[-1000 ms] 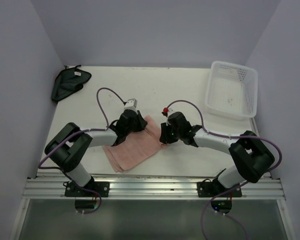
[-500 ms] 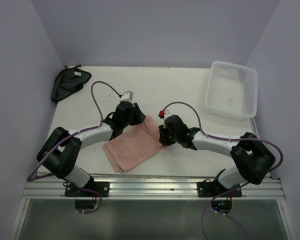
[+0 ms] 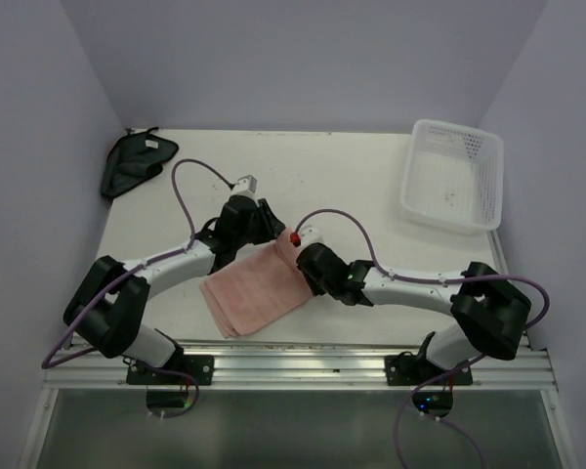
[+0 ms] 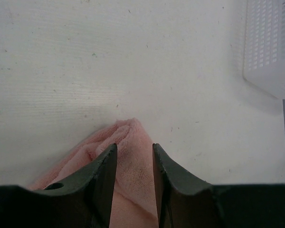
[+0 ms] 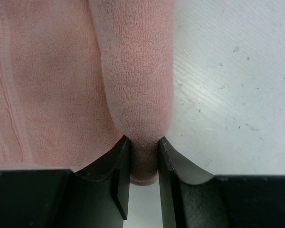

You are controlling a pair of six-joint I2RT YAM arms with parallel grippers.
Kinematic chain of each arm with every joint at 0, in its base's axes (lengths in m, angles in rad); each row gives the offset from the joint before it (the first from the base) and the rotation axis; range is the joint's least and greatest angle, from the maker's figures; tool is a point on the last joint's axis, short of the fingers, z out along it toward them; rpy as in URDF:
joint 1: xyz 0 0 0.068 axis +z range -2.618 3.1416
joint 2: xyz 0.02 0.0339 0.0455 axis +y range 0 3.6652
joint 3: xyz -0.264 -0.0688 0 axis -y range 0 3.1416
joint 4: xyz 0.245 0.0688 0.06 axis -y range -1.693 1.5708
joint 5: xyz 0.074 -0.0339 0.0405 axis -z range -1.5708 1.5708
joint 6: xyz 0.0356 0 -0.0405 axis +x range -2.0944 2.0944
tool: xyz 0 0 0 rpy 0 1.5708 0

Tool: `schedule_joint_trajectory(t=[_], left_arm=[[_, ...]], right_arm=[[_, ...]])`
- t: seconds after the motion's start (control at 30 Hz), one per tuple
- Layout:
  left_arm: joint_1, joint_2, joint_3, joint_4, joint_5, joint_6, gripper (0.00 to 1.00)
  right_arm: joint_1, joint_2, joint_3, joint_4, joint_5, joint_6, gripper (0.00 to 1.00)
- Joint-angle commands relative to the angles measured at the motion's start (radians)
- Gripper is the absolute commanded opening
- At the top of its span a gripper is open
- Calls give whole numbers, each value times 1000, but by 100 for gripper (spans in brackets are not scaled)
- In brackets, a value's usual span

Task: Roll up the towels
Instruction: Roll the towel

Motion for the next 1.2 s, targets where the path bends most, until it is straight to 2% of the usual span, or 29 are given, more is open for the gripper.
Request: schedule_joint_trajectory(t=[0.0,0.67,1.17], left_arm=[[7,-39,17,4,20,-32,39],[38,-74,12,-30,30,-80,41],[26,-68,-49,62,124,-112,40]], right_arm=[[41,26,65,-86,163,-23,0],[250,293,332,-356,611,-82,0],[330,560,518,-531,701,-123,0]])
